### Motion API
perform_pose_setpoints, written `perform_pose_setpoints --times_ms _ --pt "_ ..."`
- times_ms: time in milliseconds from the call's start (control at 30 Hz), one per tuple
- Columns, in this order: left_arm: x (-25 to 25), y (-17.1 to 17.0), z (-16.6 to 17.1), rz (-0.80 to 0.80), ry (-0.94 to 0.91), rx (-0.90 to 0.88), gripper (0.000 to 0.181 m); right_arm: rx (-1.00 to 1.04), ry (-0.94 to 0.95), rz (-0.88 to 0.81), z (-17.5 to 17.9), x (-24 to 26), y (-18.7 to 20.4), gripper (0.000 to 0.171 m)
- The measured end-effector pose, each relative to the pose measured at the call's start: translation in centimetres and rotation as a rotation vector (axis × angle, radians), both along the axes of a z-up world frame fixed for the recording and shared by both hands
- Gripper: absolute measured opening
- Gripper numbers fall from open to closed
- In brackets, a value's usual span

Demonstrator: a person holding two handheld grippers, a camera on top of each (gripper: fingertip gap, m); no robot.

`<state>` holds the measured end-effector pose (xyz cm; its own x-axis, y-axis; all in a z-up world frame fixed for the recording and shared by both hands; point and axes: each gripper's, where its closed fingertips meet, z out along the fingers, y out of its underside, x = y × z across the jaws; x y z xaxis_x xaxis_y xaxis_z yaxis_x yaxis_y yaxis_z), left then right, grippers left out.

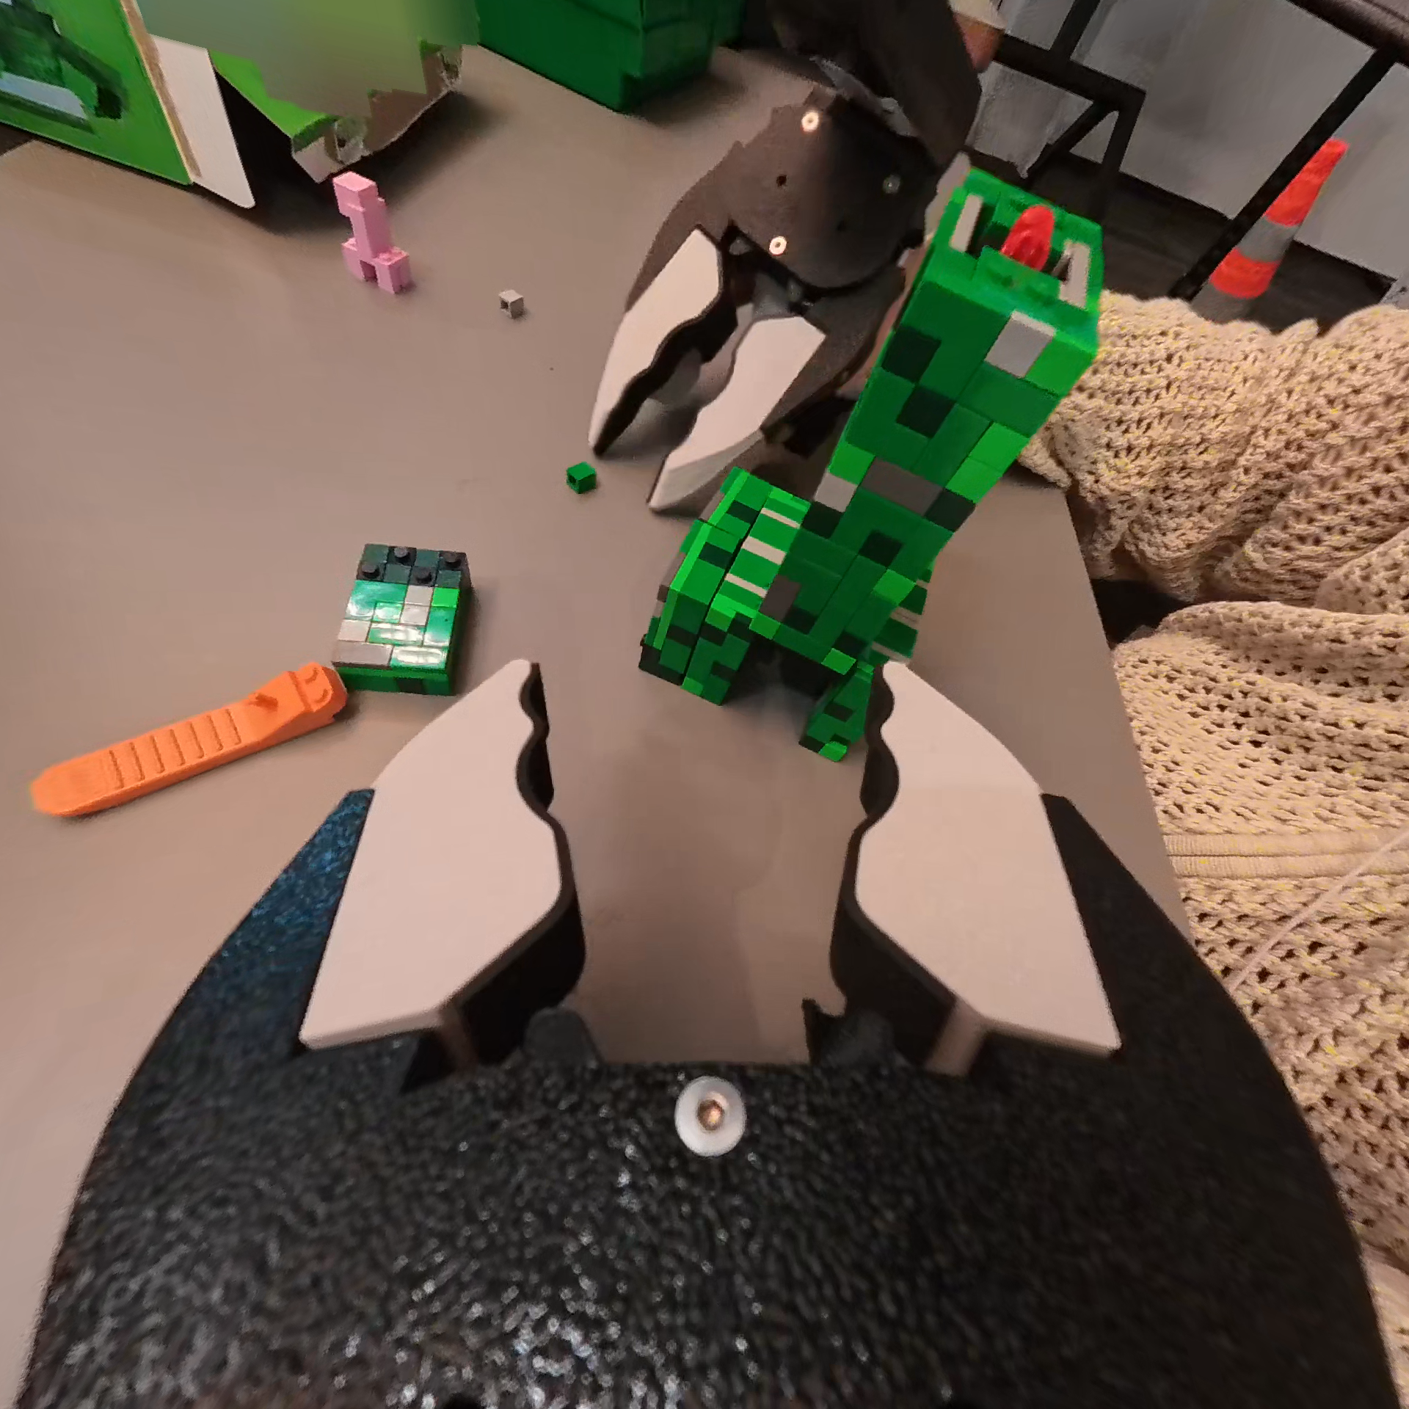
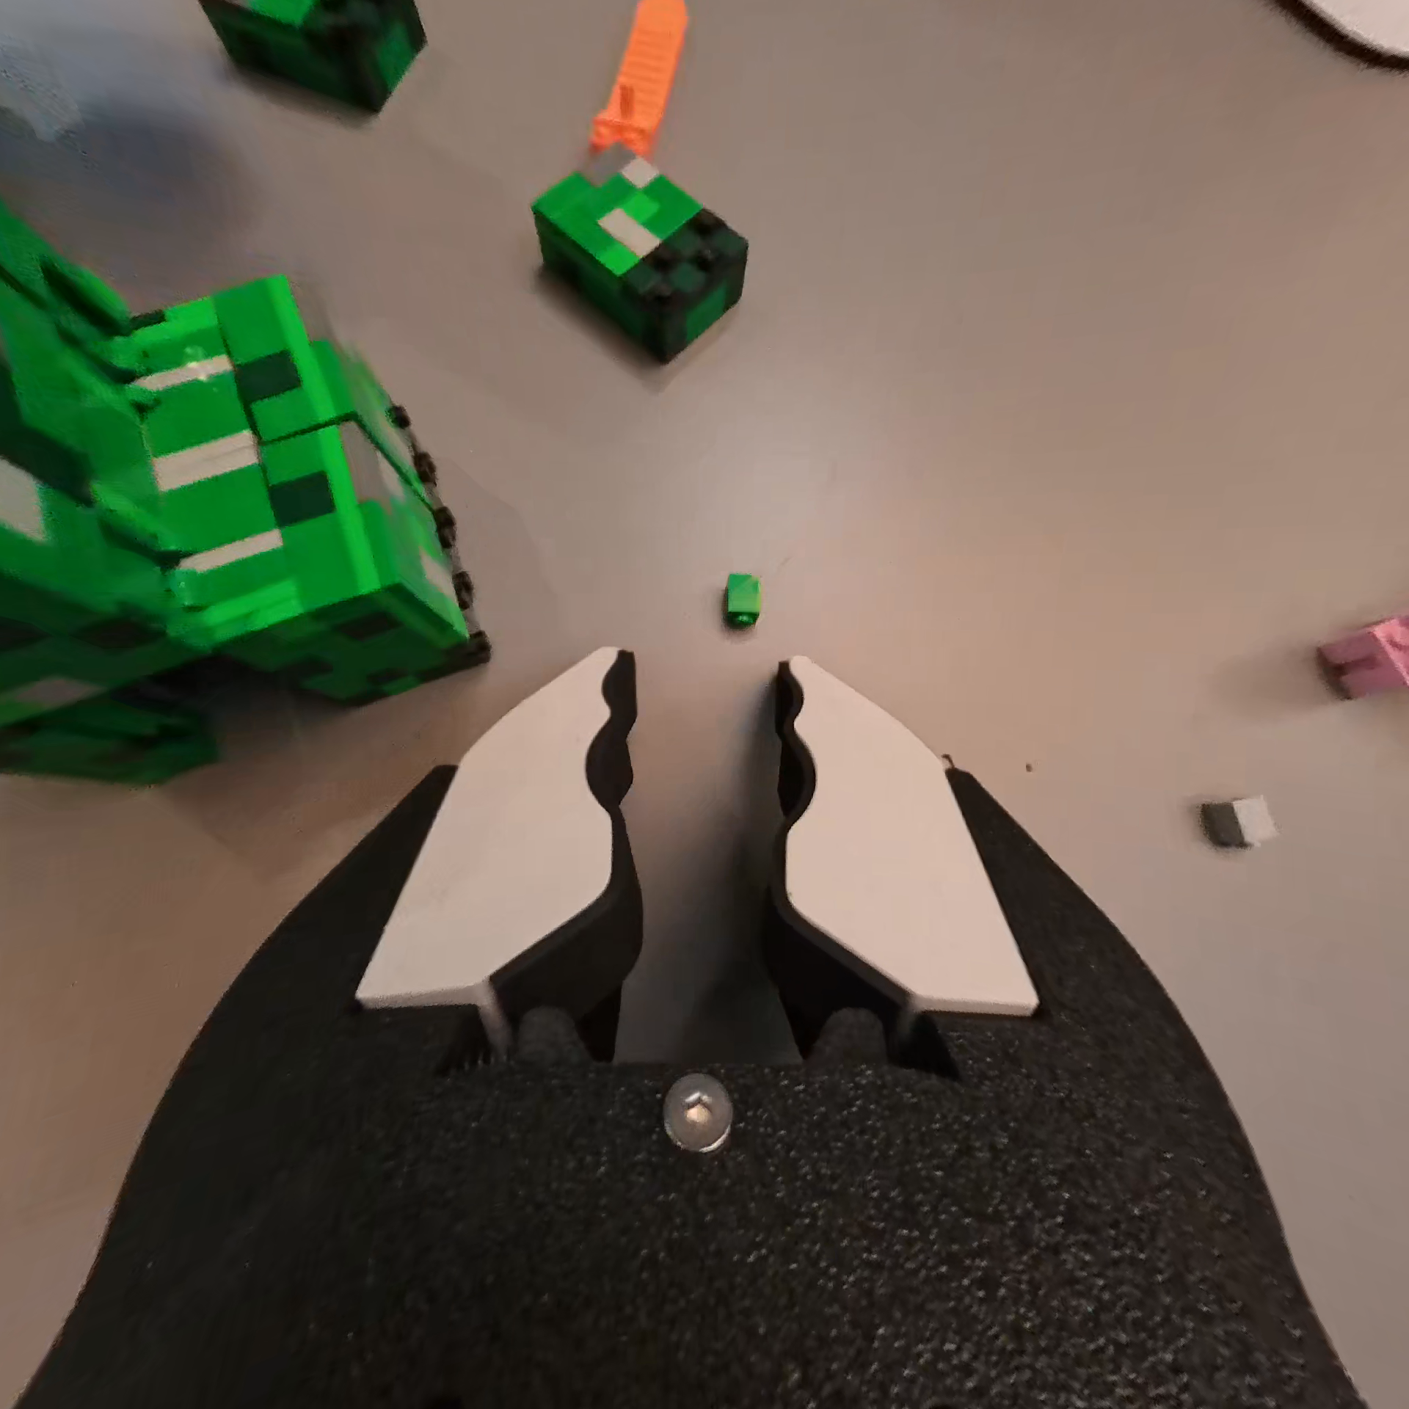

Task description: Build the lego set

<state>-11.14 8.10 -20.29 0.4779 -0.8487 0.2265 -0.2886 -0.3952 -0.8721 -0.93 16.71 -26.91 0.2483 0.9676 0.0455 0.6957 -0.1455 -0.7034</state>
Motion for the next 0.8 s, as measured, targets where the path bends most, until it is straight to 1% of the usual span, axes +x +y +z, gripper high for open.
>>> perform_pose_setpoints --times_ms 100,233,367,400,433,467,700,800 --pt "0.1 0.0 -0.3 -0.003 0.006 -0.013 0.080 0.015 -0.016 -0.010 0.0 -0.4 0.6 0.033" --pt "0.3 -0.1 -0.4 -0.012 0.013 -0.013 0.080 -0.048 0.026 -0.013 0.0 -1.0 1.4 0.028" --pt "0.3 -0.1 -0.5 -0.010 0.010 -0.016 0.080 -0.038 0.002 0.012 0.0 -1.2 2.0 0.022" --pt "0.2 -0.1 -0.5 -0.008 0.004 -0.020 0.080 -0.030 -0.006 0.028 -0.1 -1.3 1.9 0.019" --pt "0.2 0.0 -0.5 -0.007 -0.003 -0.024 0.080 -0.019 -0.013 0.046 -0.1 -1.3 1.8 0.011" --pt "0.1 0.0 -0.5 -0.006 -0.007 -0.027 0.080 -0.002 -0.019 0.060 -0.1 -1.4 1.7 0.008" --pt "0.2 -0.1 -0.6 -0.009 0.003 -0.024 0.080 0.175 -0.021 0.164 0.5 -0.4 1.1 0.008" --pt "0.2 -0.1 -0.7 -0.011 0.004 -0.028 0.080 0.257 0.000 0.147 1.4 0.6 1.7 0.008"
